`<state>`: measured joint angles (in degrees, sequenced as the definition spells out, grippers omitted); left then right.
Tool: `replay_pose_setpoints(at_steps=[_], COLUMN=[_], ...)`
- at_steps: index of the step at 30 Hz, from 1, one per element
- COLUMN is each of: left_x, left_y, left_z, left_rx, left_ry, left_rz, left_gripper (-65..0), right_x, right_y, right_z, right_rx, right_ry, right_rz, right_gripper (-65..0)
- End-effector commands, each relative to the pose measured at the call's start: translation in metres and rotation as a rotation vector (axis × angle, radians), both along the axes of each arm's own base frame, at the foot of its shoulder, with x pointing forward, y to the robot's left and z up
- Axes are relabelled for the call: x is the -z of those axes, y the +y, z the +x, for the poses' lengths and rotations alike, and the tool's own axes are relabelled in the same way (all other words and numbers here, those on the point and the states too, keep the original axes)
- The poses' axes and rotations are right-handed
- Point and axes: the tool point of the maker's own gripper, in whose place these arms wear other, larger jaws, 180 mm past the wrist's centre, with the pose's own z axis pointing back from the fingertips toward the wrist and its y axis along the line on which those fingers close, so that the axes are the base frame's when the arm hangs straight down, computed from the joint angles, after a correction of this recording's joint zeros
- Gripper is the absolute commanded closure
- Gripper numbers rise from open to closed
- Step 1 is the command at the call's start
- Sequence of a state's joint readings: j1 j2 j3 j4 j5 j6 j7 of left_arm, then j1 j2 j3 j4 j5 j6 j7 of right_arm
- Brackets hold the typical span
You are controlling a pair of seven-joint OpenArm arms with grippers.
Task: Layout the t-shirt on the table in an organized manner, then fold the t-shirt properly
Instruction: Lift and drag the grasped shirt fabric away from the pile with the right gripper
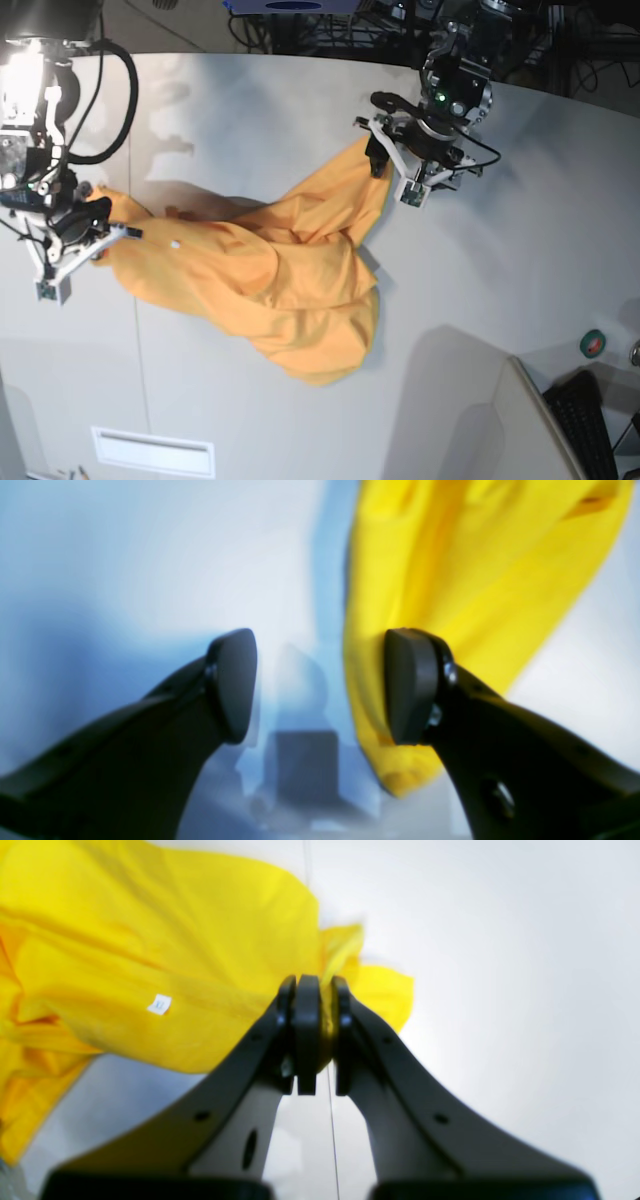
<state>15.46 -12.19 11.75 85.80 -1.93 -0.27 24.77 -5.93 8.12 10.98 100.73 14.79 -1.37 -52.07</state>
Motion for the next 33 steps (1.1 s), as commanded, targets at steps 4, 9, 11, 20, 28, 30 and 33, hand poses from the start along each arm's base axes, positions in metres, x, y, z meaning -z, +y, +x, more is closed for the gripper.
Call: replay_pose_setpoints(at_steps=[4, 9, 11, 20, 28, 30, 33], left_x=[-0.035, -0.061, -0.064, -0.075, -0.076, -0.076, -0.076], left_y=[0.020, 0.060, 0.078, 0.137, 0.147, 0.147, 0.147], left_z=[0.004, 0.001, 0.000, -0.004, -0.006, -0.006, -0.005], left_rx=[-0.055, -0.152, -0.196, -0.462, -0.495, -0.495, -0.494], left_ry=[-0.101, -0.162, -0.169, -0.188, -0.192, -0.192, -0.194], left_rz=[0.003, 0.039, 0.060, -0.112, -0.113, -0.113, -0.113], left_gripper=[-38.0, -38.0, -38.0, -38.0, -38.0, -38.0, -38.0], right_x=[0.009, -0.046, -0.056, -0.037, -0.004, 0.001, 0.016], right_y=[-0.011, 0.025, 0.056, 0.156, 0.185, 0.187, 0.185], right_z=[-0.002, 0.006, 0.011, 0.075, 0.097, 0.102, 0.102], right_rx=[0.019, -0.152, -0.273, -0.538, -0.541, -0.534, -0.527], right_ry=[0.022, -0.141, -0.177, -0.132, -0.007, -0.012, 0.013], right_rz=[-0.015, -0.046, -0.038, 0.014, 0.080, 0.088, 0.089], right_gripper=[-2.4, -41.6, -43.7, -41.9, -44.1, -44.1, -44.1])
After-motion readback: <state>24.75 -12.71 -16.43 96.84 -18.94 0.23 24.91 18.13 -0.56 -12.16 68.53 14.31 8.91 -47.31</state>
